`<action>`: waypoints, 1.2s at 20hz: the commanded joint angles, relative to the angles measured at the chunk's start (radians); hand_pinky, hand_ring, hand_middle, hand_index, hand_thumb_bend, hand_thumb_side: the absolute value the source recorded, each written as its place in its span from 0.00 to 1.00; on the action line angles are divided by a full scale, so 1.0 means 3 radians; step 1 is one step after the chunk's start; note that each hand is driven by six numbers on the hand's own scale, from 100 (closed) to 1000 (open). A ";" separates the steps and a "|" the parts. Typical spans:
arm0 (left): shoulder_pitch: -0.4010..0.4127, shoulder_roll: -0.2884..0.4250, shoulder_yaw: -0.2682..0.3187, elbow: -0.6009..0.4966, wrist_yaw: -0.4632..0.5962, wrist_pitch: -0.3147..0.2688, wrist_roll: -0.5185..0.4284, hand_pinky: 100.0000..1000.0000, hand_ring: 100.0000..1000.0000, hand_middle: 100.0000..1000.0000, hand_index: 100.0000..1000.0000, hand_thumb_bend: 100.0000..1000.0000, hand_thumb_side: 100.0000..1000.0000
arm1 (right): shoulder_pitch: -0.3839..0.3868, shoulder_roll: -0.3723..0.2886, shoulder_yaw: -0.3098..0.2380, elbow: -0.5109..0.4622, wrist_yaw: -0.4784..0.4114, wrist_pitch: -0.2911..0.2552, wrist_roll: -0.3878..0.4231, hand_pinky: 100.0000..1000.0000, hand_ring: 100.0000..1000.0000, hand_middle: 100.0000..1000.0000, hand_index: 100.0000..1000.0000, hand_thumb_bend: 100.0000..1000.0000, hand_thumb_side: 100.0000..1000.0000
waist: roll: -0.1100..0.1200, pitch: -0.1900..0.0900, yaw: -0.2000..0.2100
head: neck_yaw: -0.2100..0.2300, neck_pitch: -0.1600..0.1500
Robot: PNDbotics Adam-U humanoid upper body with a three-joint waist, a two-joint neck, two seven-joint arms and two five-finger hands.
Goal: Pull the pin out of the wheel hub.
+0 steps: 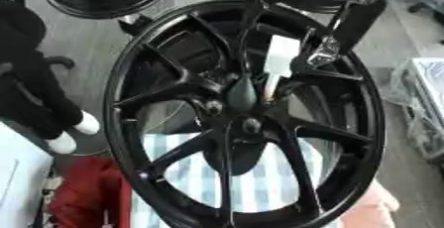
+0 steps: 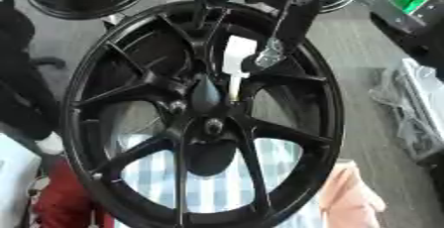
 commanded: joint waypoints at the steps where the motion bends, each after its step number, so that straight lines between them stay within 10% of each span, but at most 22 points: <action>1: -0.0018 0.0132 0.0011 -0.0045 -0.0005 0.0007 0.0000 0.66 0.78 0.68 0.69 0.11 0.56 | -0.0036 -0.0130 -0.0083 0.0000 0.0070 -0.1042 0.0954 0.86 0.82 0.76 0.81 0.36 0.20 | 0.0004 -0.0051 -0.0010 | 0.0016 -0.0019; 24: -0.0029 0.0141 0.0003 -0.0050 0.0009 0.0014 -0.0011 0.66 0.78 0.68 0.69 0.10 0.57 | -0.0003 -0.0079 0.0027 -0.0094 0.0174 -0.1149 0.0954 0.85 0.81 0.74 0.79 0.36 0.21 | -0.0009 -0.0039 0.0004 | 0.0002 -0.0017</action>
